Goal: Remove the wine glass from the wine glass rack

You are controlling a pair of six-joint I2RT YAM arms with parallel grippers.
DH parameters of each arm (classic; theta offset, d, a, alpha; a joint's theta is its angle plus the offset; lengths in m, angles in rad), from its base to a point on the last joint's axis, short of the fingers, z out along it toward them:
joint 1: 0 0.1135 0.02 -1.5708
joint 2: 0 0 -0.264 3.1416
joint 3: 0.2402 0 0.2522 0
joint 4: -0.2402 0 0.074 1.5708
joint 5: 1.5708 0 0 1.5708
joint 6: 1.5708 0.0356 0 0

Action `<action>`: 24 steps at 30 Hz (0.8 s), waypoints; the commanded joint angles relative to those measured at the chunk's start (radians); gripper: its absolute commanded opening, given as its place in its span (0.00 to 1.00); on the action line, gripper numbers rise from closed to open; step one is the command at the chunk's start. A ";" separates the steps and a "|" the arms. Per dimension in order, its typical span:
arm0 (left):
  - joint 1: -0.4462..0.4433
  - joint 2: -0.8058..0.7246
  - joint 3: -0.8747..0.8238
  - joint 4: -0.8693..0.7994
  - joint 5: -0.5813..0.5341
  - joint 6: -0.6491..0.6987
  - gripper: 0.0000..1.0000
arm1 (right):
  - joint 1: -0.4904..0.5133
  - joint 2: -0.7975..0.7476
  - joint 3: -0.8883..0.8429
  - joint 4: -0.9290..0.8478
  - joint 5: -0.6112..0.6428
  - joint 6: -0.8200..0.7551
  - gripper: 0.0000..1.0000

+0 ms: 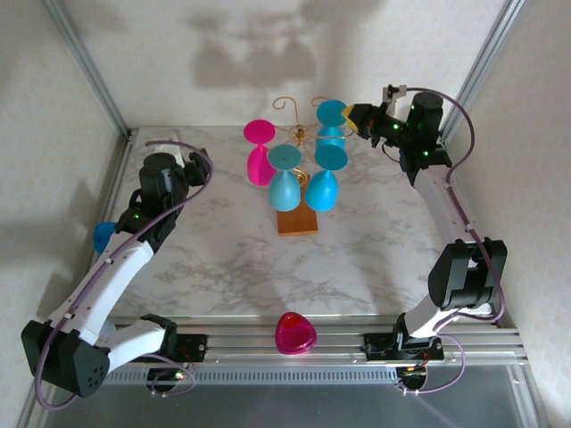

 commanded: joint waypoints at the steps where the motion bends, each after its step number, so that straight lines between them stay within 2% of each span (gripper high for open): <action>1: -0.013 0.003 0.006 0.009 0.028 -0.014 0.61 | 0.005 0.020 0.053 0.031 0.007 0.003 0.00; 10: -0.046 -0.003 0.019 -0.023 0.120 0.038 0.61 | -0.017 0.046 0.097 0.021 0.026 -0.002 0.00; 24: -0.096 -0.057 0.014 -0.074 0.198 0.083 0.60 | -0.089 0.063 0.087 0.080 0.026 0.051 0.00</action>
